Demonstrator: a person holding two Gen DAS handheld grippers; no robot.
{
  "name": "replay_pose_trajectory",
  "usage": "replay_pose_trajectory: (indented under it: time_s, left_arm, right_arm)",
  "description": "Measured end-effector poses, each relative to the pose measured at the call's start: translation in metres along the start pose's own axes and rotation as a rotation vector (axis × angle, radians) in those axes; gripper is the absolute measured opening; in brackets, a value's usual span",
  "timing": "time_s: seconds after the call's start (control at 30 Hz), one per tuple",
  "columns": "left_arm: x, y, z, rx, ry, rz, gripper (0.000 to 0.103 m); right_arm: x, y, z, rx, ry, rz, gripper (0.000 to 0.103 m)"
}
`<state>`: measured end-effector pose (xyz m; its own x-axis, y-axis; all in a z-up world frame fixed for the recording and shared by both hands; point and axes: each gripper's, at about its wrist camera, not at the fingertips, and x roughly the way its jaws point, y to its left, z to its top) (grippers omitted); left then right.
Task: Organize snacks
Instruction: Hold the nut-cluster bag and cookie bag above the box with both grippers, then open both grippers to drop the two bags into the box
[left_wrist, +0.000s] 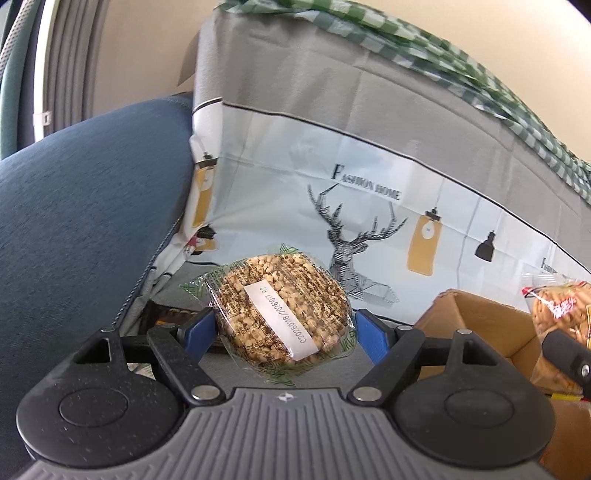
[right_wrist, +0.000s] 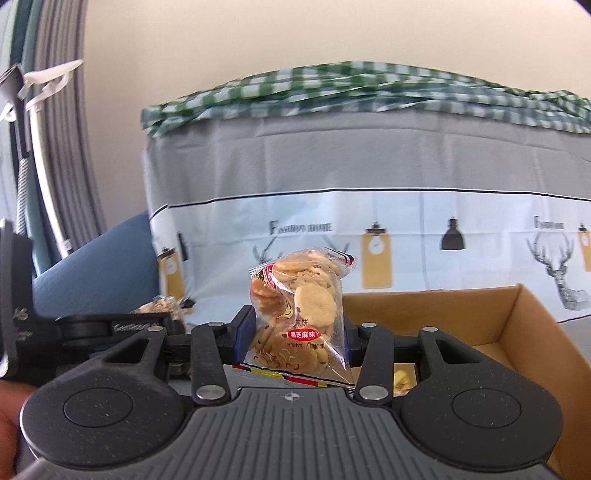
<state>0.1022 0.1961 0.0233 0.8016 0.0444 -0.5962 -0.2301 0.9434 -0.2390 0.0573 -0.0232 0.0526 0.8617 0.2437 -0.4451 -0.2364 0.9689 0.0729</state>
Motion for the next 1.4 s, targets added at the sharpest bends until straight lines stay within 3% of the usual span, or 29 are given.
replay_pose_trajectory:
  time_s: [0.17, 0.4, 0.57, 0.8, 1.13, 1.27, 1.4]
  left_arm:
    - [-0.016, -0.032, -0.002, 0.067, -0.079, -0.078, 0.084]
    - [-0.056, -0.095, -0.022, 0.244, -0.261, -0.338, 0.084]
    - [-0.065, -0.13, -0.037, 0.253, -0.241, -0.511, 0.084]
    - [-0.065, -0.16, -0.051, 0.283, -0.215, -0.589, 0.084]
    - [-0.063, -0.165, -0.05, 0.299, -0.198, -0.641, 0.085]
    - [-0.062, -0.166, -0.049, 0.301, -0.193, -0.644, 0.091]
    - [-0.061, -0.161, -0.046, 0.293, -0.194, -0.64, 0.096]
  right_arm:
    - [-0.009, -0.023, 0.004, 0.027, -0.053, -0.085, 0.046]
    - [-0.033, -0.059, 0.011, 0.079, -0.163, -0.261, 0.046]
    - [-0.045, -0.084, 0.012, 0.117, -0.198, -0.351, 0.046]
    - [-0.049, -0.099, 0.009, 0.133, -0.212, -0.407, 0.046]
    - [-0.052, -0.102, 0.009, 0.141, -0.232, -0.437, 0.046]
    - [-0.054, -0.1, 0.008, 0.142, -0.244, -0.459, 0.048]
    - [-0.056, -0.097, 0.008, 0.14, -0.264, -0.47, 0.068]
